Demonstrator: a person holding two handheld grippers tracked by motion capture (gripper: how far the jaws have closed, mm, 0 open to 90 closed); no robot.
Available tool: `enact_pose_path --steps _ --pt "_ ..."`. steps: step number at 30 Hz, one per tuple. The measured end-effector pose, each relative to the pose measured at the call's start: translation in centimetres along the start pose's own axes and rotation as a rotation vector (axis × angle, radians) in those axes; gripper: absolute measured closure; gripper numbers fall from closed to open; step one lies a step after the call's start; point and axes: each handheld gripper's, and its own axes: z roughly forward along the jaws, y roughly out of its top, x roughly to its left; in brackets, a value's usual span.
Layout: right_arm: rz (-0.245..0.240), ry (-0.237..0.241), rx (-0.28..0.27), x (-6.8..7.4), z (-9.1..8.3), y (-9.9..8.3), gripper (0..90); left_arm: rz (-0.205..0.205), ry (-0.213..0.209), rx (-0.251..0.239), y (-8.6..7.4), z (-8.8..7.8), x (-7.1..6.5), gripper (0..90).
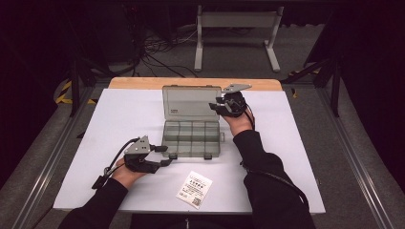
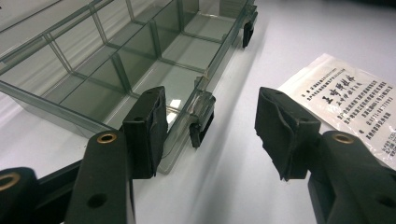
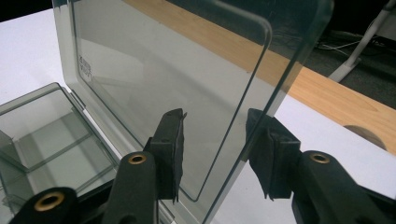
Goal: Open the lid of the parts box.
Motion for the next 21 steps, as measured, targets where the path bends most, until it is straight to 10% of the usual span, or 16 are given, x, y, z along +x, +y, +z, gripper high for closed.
enact_pose_path --steps 21 --pt "0.047 -0.001 0.056 -0.6 2.8 -1.0 34.5 0.003 0.001 0.001 0.0 0.0 0.0 44.8"
